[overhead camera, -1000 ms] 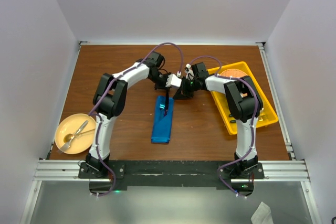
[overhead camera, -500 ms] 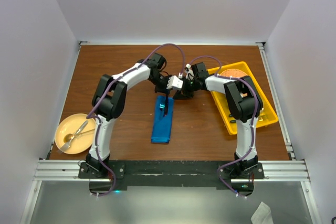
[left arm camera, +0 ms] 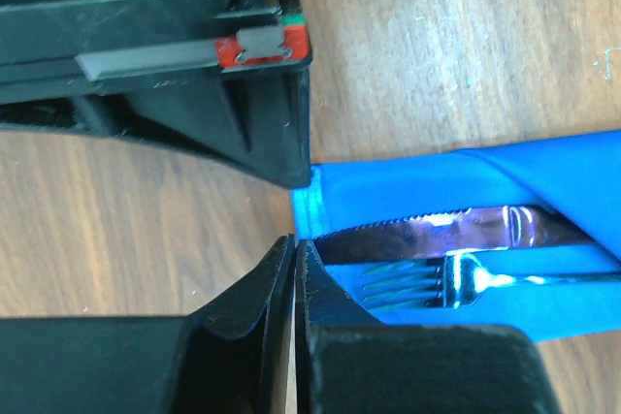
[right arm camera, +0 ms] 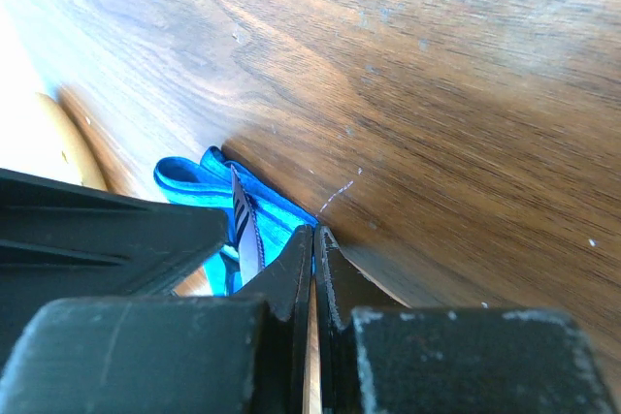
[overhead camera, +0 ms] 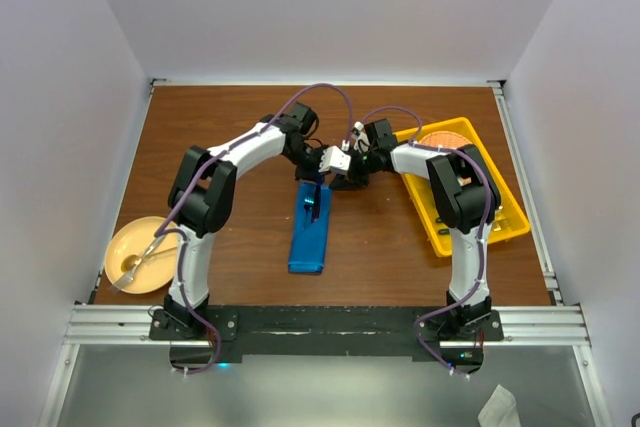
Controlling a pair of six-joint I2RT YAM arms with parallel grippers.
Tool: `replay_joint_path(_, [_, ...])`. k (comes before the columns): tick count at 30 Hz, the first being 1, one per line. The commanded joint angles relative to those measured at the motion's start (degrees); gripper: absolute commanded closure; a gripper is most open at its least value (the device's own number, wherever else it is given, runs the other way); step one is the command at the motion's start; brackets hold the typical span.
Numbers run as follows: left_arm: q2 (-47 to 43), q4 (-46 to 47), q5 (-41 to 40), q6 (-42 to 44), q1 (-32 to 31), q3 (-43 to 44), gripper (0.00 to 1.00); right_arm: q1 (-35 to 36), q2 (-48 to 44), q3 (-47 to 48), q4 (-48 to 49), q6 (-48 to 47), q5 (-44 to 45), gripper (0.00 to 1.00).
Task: Fold the napkin into a case and place the utensils inside
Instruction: Insert the spoon into the folded napkin.
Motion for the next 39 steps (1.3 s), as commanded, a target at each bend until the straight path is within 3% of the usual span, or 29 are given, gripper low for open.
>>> replay_joint_path(1, [-2.14, 3.16, -0.72, -4.21, -0.14, 0.49, 0.91, 0.02, -0.49, 0.19, 0.27, -0.32, 2.31, 1.00])
replay_joint_path(6, [-1.78, 6.67, -3.88, -5.44, -0.14, 0.75, 0.91, 0.02, -0.93, -0.07, 0.27, -0.32, 2.49, 1.00])
replay_joint_path(16, [-2.66, 4.57, -3.27, -1.85, -0.14, -1.35, 0.91, 0.02, -1.02, 0.01, -0.08, -0.41, 2.84, 1.00])
replay_joint_path(30, [-12.58, 2.90, -1.34, 2.55, -2.25, -8.90, 0.90, 0.02, -0.67, 0.10, -0.35, -0.67, 3.10, 1.00])
replay_joint_path(39, [-14.26, 1.49, -2.92, 3.35, -4.10, -13.04, 0.91, 0.02, -0.67, 0.45, -0.35, -0.59, 3.19, 1.00])
